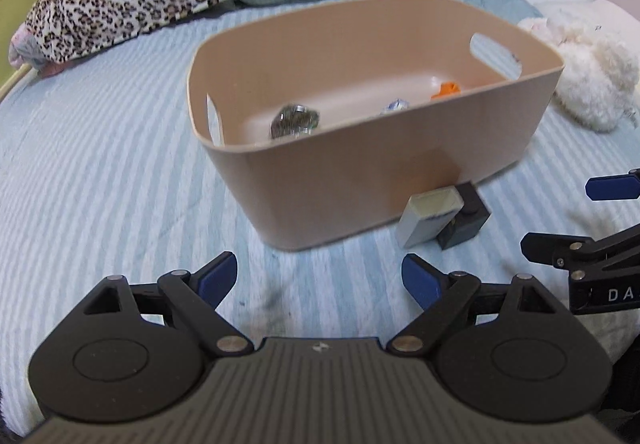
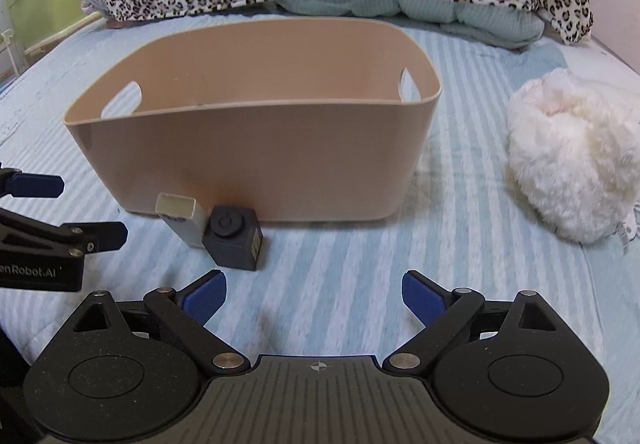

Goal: Organize objects
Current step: 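Carry both items over the basket and release them inside, then grasp the black cube with the right gripper while the left grasps the white box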

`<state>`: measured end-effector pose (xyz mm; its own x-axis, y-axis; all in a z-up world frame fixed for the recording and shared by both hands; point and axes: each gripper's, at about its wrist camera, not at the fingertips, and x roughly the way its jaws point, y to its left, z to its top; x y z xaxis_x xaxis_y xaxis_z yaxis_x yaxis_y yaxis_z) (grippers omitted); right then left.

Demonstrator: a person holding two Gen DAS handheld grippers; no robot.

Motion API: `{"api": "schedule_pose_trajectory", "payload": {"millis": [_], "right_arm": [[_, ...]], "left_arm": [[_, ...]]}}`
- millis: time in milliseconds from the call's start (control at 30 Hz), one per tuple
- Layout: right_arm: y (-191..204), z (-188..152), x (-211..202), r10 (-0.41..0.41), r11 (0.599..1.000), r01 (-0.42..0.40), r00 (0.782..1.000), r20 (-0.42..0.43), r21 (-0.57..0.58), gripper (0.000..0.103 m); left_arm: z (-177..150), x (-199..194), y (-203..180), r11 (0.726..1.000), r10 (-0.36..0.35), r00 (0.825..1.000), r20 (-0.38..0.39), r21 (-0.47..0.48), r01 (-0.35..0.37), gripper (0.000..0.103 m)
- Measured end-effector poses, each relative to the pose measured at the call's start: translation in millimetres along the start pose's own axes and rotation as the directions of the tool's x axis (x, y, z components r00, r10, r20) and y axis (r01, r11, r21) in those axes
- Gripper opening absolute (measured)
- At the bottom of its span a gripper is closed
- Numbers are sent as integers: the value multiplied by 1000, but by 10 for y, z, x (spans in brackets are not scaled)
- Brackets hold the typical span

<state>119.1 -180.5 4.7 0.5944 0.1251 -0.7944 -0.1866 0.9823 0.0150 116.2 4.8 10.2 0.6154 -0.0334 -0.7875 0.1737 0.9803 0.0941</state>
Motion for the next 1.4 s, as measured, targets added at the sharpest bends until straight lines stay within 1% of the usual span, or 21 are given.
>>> {"api": "schedule_pose_trajectory", "payload": {"millis": [133, 367, 567, 667, 733, 800, 933, 1233, 1400], "right_arm": [[56, -41, 128, 2, 1000, -2, 1000, -22, -19, 96], [159, -49, 319, 30, 999, -31, 999, -40, -28, 96], [260, 6, 419, 54, 998, -54, 998, -17, -27, 96], [319, 40, 493, 43, 998, -43, 999, -8, -40, 94], [345, 63, 543, 27, 998, -28, 1000, -8, -49, 89], [354, 75, 589, 12, 998, -13, 1000, -11, -58, 87], [305, 71, 623, -27, 998, 27, 1000, -10, -54, 81], [74, 69, 585, -72, 997, 72, 997, -5, 20, 80], [-29, 20, 518, -51, 998, 51, 999, -1, 31, 81]], "left_arm": [[-51, 113, 71, 1000, 8, 1000, -23, -18, -9, 90], [-97, 278, 249, 996, 0, 998, -56, -84, -5, 90], [-112, 374, 347, 991, -27, 997, -78, -131, 16, 90], [-101, 388, 367, 992, -30, 997, -72, -127, 20, 90], [-91, 395, 368, 993, -34, 997, -69, -119, 26, 90], [-91, 410, 360, 993, -41, 997, -72, -115, 32, 90], [-92, 443, 313, 994, -54, 995, -82, -97, 46, 90], [-62, 442, 87, 992, -108, 991, -80, -66, 103, 90], [-11, 499, -72, 992, -122, 990, -71, -53, 119, 90]]}}
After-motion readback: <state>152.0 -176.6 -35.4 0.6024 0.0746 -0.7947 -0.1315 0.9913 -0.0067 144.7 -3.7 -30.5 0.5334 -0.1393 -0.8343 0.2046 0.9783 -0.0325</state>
